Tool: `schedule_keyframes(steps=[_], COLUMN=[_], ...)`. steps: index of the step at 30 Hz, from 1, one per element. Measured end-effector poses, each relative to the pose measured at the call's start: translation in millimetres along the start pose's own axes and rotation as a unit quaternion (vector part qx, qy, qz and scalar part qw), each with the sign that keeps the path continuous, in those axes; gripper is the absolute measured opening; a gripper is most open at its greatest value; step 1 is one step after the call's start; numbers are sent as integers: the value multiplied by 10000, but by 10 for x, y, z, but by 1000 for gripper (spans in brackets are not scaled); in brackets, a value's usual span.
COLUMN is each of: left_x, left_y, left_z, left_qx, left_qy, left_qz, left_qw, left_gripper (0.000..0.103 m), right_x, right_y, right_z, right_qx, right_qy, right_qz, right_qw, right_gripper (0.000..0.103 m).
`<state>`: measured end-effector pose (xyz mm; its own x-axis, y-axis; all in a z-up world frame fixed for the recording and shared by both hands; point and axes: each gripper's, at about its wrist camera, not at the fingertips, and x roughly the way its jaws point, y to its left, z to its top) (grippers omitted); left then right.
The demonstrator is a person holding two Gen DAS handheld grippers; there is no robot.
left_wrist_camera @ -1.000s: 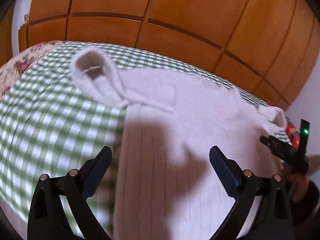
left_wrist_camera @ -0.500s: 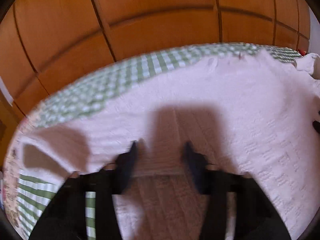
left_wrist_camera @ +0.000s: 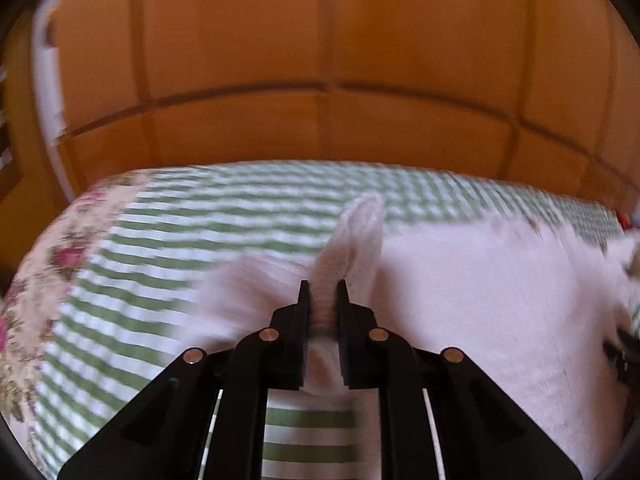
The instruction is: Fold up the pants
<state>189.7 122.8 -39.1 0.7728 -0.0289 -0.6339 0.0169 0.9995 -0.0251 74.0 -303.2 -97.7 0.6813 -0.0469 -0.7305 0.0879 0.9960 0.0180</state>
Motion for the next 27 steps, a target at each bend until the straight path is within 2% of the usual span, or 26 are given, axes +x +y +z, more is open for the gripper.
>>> schedule_keyframes(steps=[5, 9, 12, 17, 20, 22, 23, 25, 27], left_x=[-239, -400, -494, -539, -479, -434, -440, -420, -477], left_y=[886, 1529, 1867, 2331, 2564, 2583, 2574, 2603, 2599], left_z=[114, 53, -69, -323, -529, -628, -675, -761, -820], left_qx=[-753, -1299, -1489, -1924, -2241, -2261, -2254, -2362, -2664], left_qy=[-310, -431, -464, -386, -145, 92, 200, 404, 368], left_qz=[634, 1217, 1620, 2119, 2377, 2619, 2752, 3115, 3177], left_qw=[9947, 9831, 9744, 9574, 9450, 9382, 9344, 9195, 9093], left_gripper=[11, 11, 11, 11, 11, 13, 16, 30, 69], right_x=[2, 6, 3, 8, 7, 7, 7, 5, 1], right_y=[1, 3, 0, 1, 3, 4, 5, 3, 2], right_z=[0, 0, -1, 0, -3, -3, -3, -4, -4], right_qx=[-4, -9, -10, -28, -36, -37, -39, -43, -41], right_qy=[-1, -1, -3, -5, -7, -8, -9, -10, -12], right_qz=[-5, -11, -15, -38, -51, -52, -55, -61, -62], right_qw=[10000, 10000, 10000, 10000, 10000, 10000, 10000, 10000, 10000], right_gripper=[74, 74, 74, 74, 74, 74, 74, 74, 74])
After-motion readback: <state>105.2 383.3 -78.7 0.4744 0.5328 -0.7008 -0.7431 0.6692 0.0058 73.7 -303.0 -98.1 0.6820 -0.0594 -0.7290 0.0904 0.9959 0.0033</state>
